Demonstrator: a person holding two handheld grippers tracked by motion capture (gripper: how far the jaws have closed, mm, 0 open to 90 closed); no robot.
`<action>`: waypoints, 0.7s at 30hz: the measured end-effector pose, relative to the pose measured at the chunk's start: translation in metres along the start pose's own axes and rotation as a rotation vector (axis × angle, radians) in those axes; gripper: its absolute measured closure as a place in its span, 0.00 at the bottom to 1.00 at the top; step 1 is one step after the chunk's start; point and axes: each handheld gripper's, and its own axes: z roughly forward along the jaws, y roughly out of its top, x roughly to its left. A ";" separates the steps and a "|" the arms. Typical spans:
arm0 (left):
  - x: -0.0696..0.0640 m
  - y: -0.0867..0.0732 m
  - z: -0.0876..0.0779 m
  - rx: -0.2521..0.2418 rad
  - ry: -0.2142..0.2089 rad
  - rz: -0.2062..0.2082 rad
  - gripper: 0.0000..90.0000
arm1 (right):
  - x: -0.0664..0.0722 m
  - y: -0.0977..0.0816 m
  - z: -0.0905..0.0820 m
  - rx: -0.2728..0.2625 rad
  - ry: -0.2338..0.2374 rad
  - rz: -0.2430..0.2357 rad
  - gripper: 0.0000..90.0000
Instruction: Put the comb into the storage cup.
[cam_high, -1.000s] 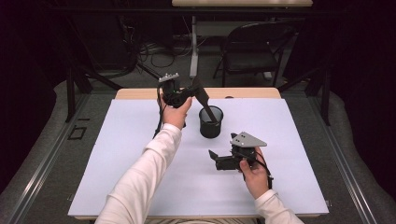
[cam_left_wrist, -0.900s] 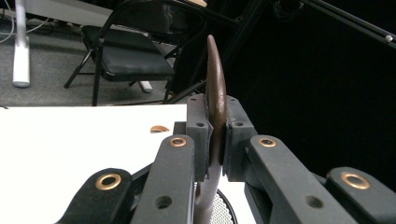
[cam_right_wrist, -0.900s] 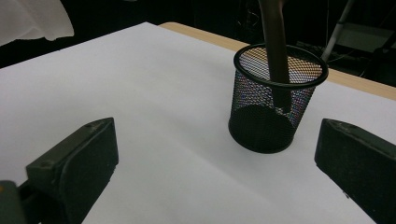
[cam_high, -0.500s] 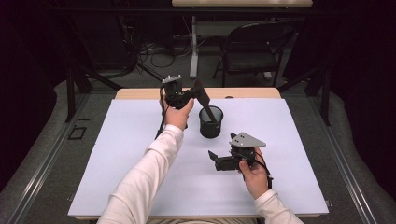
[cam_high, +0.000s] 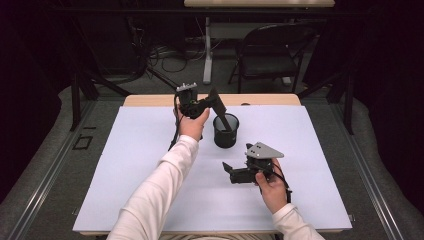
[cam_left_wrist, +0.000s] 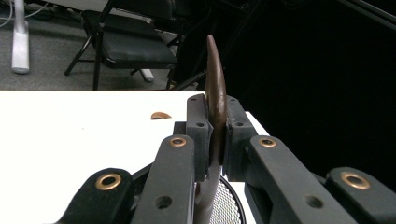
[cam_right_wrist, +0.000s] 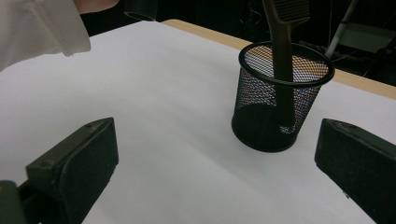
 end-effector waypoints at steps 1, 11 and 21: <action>0.000 0.000 0.000 0.001 0.001 0.003 0.93 | 0.000 0.000 0.000 0.001 0.000 0.000 0.00; 0.005 -0.005 0.004 0.010 0.004 -0.011 0.93 | 0.000 0.000 0.000 0.004 0.002 -0.003 0.00; 0.009 -0.009 0.005 0.005 0.005 -0.029 0.93 | 0.000 0.000 0.001 0.006 -0.002 -0.006 0.00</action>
